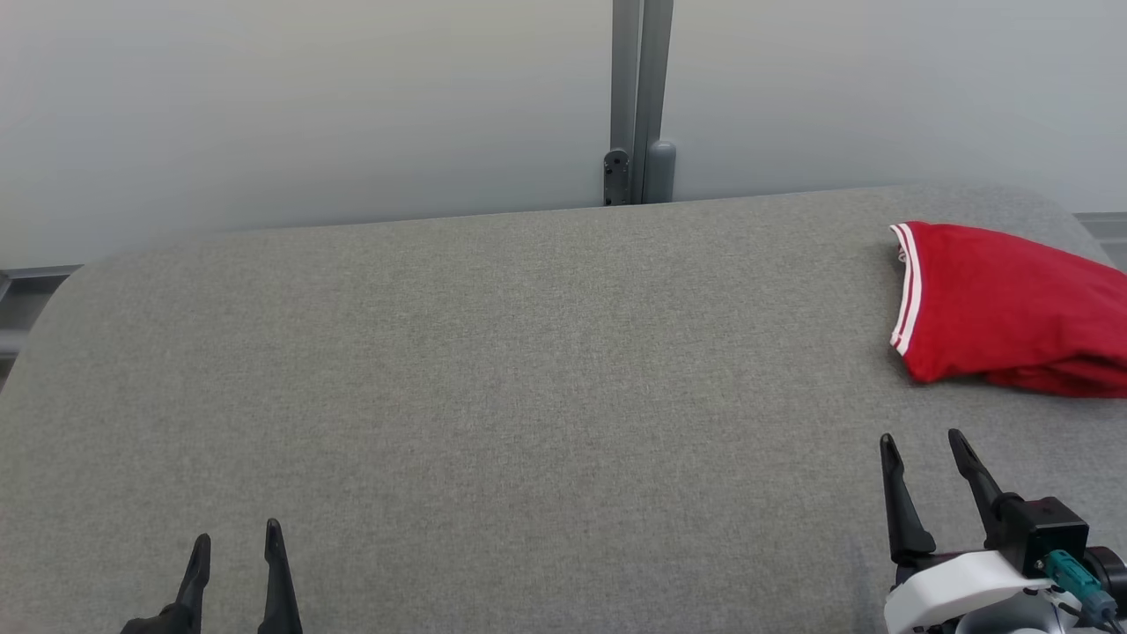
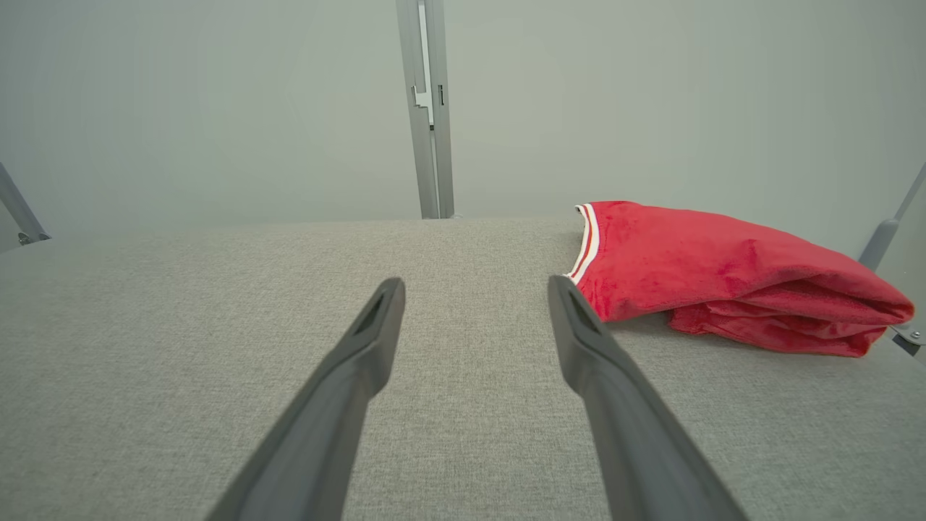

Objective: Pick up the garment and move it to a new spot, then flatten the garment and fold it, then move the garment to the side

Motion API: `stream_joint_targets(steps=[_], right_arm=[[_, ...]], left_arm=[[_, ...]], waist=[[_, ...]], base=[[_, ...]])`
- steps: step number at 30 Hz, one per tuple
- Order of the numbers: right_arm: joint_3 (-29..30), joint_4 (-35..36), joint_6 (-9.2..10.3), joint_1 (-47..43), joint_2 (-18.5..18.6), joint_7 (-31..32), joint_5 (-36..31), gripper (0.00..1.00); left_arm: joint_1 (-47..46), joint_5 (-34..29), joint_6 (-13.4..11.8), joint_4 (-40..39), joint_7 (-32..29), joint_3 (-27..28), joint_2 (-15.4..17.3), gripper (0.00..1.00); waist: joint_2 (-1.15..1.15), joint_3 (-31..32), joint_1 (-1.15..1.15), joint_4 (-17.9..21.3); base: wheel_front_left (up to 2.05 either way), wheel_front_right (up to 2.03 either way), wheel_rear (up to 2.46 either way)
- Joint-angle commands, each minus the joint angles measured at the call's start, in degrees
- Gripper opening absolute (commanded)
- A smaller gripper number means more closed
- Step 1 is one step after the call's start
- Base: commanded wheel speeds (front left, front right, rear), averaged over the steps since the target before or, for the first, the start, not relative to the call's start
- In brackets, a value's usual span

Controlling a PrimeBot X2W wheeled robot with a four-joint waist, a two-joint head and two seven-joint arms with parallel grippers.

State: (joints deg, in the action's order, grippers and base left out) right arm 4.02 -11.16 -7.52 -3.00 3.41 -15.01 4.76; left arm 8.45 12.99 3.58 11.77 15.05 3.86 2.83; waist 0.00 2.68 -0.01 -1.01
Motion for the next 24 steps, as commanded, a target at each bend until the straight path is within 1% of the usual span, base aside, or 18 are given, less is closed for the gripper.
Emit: stream_joint_targets(steps=[1,5,6,10,24], right_arm=[[0.3,0.3,0.07,-0.2,-0.1,-0.2,-0.6,1.00],[0.9,0.7,0.07,-0.5,-0.2,-0.2,-0.8,1.00],[0.8,0.2,-0.01,0.0,-0.2,0.0,-0.4,0.00],[0.9,-1.8,-0.01,-0.4,-0.8,0.4,0.2,0.00],[1.3,-2.0,0.00,1.5,-0.7,4.4,16.4,0.00]], left_arm=[[-0.8,0.0,0.3,0.3,0.1,0.2,0.2,1.00],[-0.9,0.0,0.5,0.9,0.1,0.3,0.2,1.00],[0.0,0.2,0.2,1.1,0.0,0.1,0.0,0.00],[0.6,1.0,0.3,3.2,-0.6,0.0,-0.3,0.00],[-2.4,15.6,1.0,3.0,-4.5,0.6,-0.3,0.00]], waist=[[0.00,0.0,0.01,-0.2],[0.00,0.1,0.01,-0.6],[0.00,0.1,0.01,-0.5],[0.00,0.1,0.01,-0.5],[0.00,-0.3,0.01,-0.4]], base=[[0.00,0.00,0.00],[0.00,0.00,0.00],[0.00,0.00,0.00],[0.00,0.00,0.00],[0.00,0.00,0.00]])
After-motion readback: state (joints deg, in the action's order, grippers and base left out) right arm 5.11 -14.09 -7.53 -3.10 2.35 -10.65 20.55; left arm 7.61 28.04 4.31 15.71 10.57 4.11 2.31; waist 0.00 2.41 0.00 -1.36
